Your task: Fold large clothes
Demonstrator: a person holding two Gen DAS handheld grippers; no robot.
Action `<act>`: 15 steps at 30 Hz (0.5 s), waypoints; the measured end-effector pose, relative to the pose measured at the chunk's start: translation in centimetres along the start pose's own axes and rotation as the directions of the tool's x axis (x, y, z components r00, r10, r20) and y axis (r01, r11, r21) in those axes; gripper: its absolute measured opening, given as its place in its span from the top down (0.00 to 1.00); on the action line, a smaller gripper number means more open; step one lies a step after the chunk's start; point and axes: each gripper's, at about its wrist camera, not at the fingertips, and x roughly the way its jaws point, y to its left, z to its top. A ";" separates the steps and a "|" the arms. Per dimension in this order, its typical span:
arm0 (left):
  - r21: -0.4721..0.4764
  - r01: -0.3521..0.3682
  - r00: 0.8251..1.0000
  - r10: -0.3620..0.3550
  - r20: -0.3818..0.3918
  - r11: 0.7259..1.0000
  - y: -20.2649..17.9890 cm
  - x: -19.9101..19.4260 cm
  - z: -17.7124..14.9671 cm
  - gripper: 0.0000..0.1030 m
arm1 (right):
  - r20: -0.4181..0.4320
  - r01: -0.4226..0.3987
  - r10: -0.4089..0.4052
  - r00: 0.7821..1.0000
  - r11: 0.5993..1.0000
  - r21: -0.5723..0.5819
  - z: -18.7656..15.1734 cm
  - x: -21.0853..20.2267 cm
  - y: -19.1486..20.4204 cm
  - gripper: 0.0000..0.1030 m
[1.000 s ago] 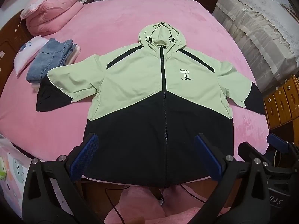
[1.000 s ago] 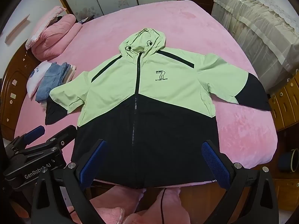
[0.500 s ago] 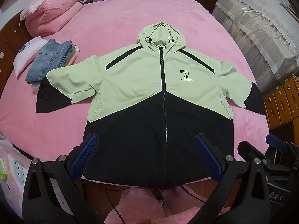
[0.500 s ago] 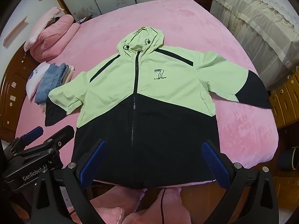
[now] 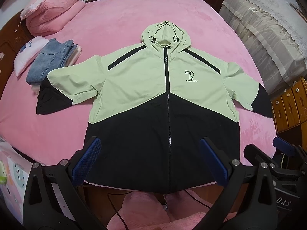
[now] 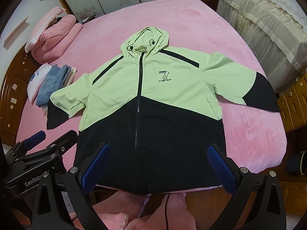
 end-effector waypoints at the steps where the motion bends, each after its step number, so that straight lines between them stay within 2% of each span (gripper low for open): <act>1: -0.001 0.000 1.000 0.000 -0.003 1.000 -0.1 0.1 0.0 0.01 | 0.000 -0.001 0.001 1.000 1.000 -0.002 0.0 0.0 0.1 0.01; 15: -0.031 -0.030 1.000 0.030 -0.002 0.999 -1.2 -0.3 -0.7 0.01 | 0.021 0.003 -0.001 1.000 0.998 -0.068 0.3 -0.4 -0.2 0.01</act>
